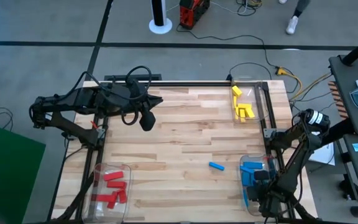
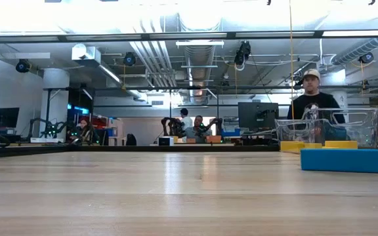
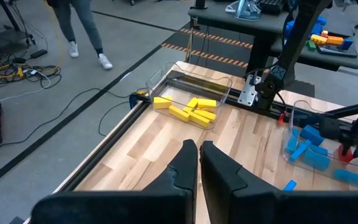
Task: Sort blocks
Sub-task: Put the red block into the bottom left transparent bin
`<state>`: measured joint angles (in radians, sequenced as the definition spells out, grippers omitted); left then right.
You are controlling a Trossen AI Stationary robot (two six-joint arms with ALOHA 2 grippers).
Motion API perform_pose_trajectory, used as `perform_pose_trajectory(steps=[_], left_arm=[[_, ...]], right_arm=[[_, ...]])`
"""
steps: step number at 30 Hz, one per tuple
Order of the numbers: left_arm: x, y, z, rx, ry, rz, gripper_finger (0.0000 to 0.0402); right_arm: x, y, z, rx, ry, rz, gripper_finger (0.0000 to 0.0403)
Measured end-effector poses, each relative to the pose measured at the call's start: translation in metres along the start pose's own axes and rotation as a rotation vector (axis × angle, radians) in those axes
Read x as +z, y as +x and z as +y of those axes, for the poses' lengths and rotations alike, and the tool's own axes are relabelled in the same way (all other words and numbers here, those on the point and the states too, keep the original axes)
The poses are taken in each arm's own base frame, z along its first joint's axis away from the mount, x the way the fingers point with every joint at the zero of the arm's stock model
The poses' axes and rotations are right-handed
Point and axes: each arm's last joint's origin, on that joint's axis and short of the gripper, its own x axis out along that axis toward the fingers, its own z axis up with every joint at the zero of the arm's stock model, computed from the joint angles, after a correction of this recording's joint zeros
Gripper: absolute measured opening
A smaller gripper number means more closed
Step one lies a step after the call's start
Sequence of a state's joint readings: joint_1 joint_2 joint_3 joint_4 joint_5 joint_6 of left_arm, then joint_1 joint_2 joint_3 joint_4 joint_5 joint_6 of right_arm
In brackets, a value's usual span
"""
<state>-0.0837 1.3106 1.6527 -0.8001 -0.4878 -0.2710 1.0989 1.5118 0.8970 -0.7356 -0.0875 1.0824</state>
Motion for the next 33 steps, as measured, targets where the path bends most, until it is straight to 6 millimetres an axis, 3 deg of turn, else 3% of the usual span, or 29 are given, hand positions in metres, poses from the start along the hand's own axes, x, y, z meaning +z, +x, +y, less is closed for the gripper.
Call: perform_pose_trajectory(steps=[6, 13, 19, 23, 28, 33], left_arm=[[0.0, 0.0, 0.0, 0.0, 0.0, 0.0, 0.0], [0.0, 0.0, 0.0, 0.0, 0.0, 0.0, 0.0], [0.0, 0.0, 0.0, -0.001, 0.0, 0.0, 0.0], [0.0, 0.0, 0.0, -0.001, 0.0, 0.0, 0.0], [0.0, 0.0, -0.001, -0.026, 0.0, 0.006, 0.0], [0.001, -0.001, -0.005, -0.096, -0.008, 0.003, 0.0]], right_arm=[[-0.001, 0.002, -0.002, -0.003, 0.011, -0.003, 0.004], [-0.004, -0.009, -0.007, -0.04, 0.072, 0.006, 0.004], [-0.008, -0.065, -0.007, -0.015, 0.166, -0.017, 0.004], [-0.001, -0.114, -0.01, 0.03, 0.272, -0.181, 0.004], [0.029, -0.16, -0.026, -0.005, 0.355, -0.529, 0.004], [0.075, -0.186, -0.046, -0.067, 0.288, -0.831, 0.004]])
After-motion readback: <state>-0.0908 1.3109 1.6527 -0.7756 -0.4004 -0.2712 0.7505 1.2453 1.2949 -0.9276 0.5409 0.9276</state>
